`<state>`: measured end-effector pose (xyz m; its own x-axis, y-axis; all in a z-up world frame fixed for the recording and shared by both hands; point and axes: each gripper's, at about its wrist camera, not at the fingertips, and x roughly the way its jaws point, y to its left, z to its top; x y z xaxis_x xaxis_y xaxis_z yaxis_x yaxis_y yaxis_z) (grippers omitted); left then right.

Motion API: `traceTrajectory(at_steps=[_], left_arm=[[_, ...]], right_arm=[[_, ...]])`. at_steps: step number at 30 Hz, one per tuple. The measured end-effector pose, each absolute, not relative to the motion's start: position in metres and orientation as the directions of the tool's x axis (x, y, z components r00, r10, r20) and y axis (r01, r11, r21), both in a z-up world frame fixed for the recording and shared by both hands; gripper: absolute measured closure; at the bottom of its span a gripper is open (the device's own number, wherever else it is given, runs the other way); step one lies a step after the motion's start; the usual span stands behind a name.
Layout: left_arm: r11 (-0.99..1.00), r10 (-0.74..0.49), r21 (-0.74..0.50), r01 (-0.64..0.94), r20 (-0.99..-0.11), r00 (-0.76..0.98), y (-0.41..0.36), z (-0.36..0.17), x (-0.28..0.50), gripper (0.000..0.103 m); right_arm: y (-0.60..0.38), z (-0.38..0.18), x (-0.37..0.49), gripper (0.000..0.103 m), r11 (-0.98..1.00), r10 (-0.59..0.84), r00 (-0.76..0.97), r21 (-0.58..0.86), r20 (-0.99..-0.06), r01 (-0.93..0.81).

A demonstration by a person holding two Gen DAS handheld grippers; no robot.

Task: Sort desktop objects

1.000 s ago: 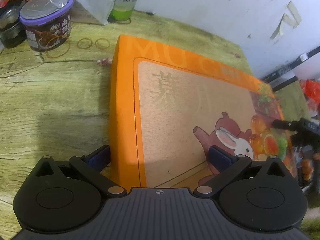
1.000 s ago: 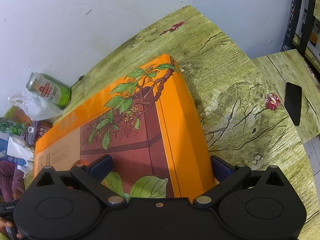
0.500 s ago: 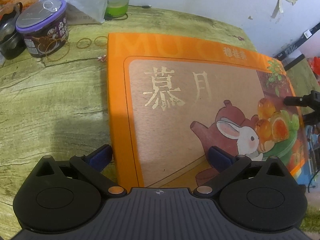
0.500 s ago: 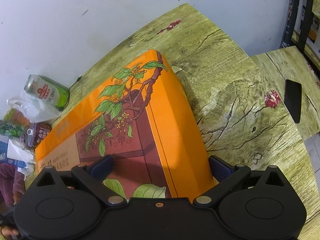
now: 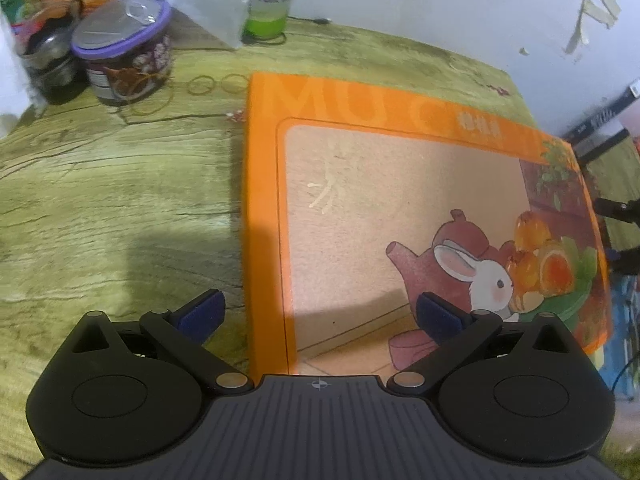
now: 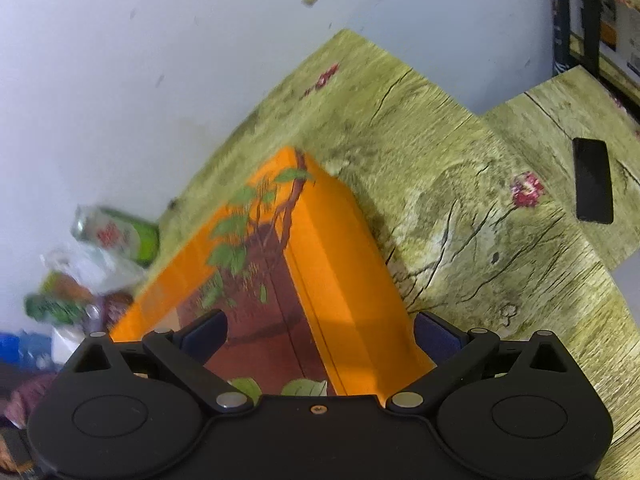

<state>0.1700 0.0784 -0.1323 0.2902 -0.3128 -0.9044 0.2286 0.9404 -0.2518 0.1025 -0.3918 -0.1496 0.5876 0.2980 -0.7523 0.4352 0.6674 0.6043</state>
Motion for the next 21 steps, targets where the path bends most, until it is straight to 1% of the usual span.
traceTrajectory(at_steps=[5, 8, 17, 21], left_arm=[[0.950, -0.294, -0.242, 0.198, -0.909, 0.296, 0.085, -0.124, 0.167, 0.000], [0.948, -0.302, -0.251, 0.198, -0.906, 0.296, 0.089, -0.122, 0.168, 0.000], [0.924, -0.380, -0.347, 0.158, -0.873, 0.307, 0.107, -0.133, 0.183, 0.001], [0.908, -0.419, -0.390, 0.155, -0.841, 0.342, 0.114, -0.135, 0.189, 0.001]], right_arm=[[-0.408, -0.133, 0.085, 0.001, 0.673, 0.214, 0.643, 0.588, -0.735, 0.449], [-0.412, -0.124, 0.071, 0.001, 0.670, 0.165, 0.668, 0.580, -0.725, 0.464], [-0.381, -0.081, 0.029, 0.000, 0.716, 0.005, 0.680, 0.477, -0.733, 0.509], [-0.364, -0.063, 0.023, 0.000, 0.751, -0.036, 0.701, 0.444, -0.712, 0.489]])
